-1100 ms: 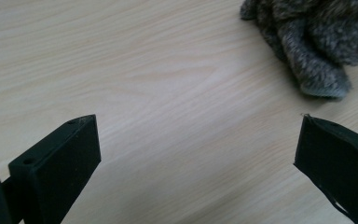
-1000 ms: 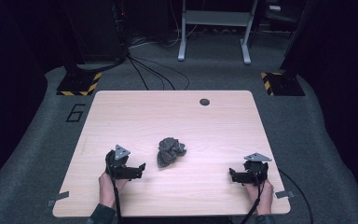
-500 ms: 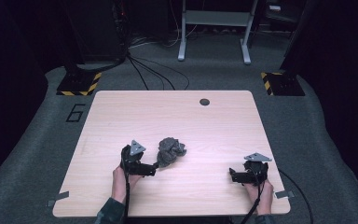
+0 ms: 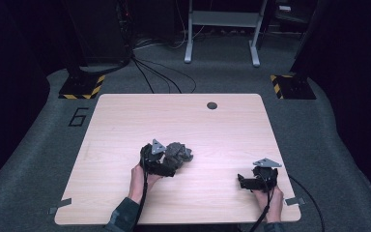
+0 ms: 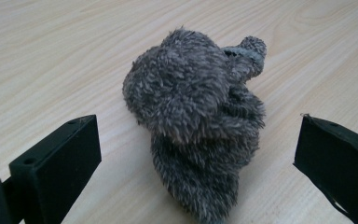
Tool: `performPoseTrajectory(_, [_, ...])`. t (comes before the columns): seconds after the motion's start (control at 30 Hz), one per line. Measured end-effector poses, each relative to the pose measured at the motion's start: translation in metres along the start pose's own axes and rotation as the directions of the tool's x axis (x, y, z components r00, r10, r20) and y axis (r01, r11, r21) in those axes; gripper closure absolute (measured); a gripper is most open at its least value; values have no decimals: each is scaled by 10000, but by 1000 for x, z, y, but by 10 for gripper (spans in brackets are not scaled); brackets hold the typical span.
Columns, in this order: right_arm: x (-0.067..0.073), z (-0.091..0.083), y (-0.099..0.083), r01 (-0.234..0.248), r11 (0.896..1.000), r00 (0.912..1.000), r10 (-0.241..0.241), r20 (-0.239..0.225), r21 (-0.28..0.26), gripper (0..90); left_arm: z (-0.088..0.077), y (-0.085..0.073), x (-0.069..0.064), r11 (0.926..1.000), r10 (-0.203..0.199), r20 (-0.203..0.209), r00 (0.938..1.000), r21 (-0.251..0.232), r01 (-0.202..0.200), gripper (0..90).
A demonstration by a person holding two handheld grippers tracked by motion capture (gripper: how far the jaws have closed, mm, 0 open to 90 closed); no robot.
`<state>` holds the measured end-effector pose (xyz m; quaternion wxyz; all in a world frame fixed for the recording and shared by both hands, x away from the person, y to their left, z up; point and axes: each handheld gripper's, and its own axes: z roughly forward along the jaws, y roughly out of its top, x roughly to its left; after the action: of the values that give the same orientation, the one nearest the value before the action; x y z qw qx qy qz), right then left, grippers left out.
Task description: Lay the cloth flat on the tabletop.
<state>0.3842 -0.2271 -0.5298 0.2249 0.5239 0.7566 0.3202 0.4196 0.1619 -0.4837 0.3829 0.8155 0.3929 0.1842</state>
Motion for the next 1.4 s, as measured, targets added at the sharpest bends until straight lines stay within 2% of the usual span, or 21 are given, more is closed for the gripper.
performPoseTrajectory(0.2, [0,0,0,-1,10000,10000,1,-1,2,6,7,3,0,9999,38,-143,9999,94,-37,91])
performPoseTrajectory(0.23, [0,0,0,0,10000,10000,0,0,1,6,9,4,1,9997,95,-122,9999,244,-92,149])
performPoseTrajectory(0.27, [0,0,0,-1,10000,10000,1,-1,1,6,11,3,0,9995,159,-168,9997,259,-154,151])
performPoseTrajectory(0.33, [0,0,0,-2,10000,10000,2,-2,1,6,13,3,1,9994,155,20,9999,299,-156,199])
performPoseTrajectory(0.4, [0,0,0,0,10000,10000,0,-1,3,6,14,3,1,9993,143,91,9999,341,-146,298])
performPoseTrajectory(0.43, [0,0,0,-1,10000,10000,1,0,0,6,16,2,1,9991,109,116,9999,401,-114,298])
performPoseTrajectory(0.5, [0,0,0,0,10000,10000,0,2,0,6,18,2,2,9989,114,321,9994,448,-128,438])
performPoseTrajectory(0.53, [0,0,0,1,10000,10000,-1,0,0,6,17,1,3,9985,188,365,9992,514,-207,548])
performPoseTrajectory(0.67, [0,0,0,2,10000,10000,-2,5,10,6,15,0,6,9994,63,567,9984,343,-83,709])
performPoseTrajectory(0.7, [0,0,0,-2,10000,10000,2,4,16,6,13,0,8,9999,-81,751,9971,121,72,732])
performPoseTrajectory(0.8, [0,0,0,-6,10000,10000,6,13,17,7,6,0,8,9992,-250,1025,9944,-293,281,768])
performPoseTrajectory(0.87, [0,0,0,-51,10000,9999,51,86,10,7,3,0,7,9990,-245,1098,9937,-337,283,771])
performPoseTrajectory(1.0, [0,0,1,-238,9997,9996,238,160,4,15,-13,1,1,9977,-198,1706,9851,-608,306,772])
performPoseTrajectory(1.13, [0,0,1,-245,9997,9996,245,163,-6,18,-24,-1,-6,9978,-30,2075,9782,-640,167,771])
performPoseTrajectory(1.17, [0,0,1,-245,9997,9996,245,163,-6,18,-24,-1,-6,9978,-30,2075,9782,-640,167,771])
performPoseTrajectory(1.2, [0,0,0,-166,9999,9997,166,160,-4,20,-27,-2,-11,9976,11,2278,9737,-679,147,771])
performPoseTrajectory(1.23, [0,0,0,-173,9998,9997,173,166,-14,20,-28,-3,-13,9978,30,2325,9726,-647,124,769])
performPoseTrajectory(1.27, [0,0,0,-175,9998,9997,175,160,-15,21,-28,-5,-15,9976,39,2484,9687,-674,133,768])
performPoseTrajectory(1.33, [0,0,0,-146,9999,9998,146,143,-11,23,-25,-10,-22,9990,23,2787,9604,-427,100,763])
performPoseTrajectory(1.4, [1,0,0,-190,9998,9997,191,149,-42,26,-19,-16,-28,9998,118,2811,9596,-159,-76,742])
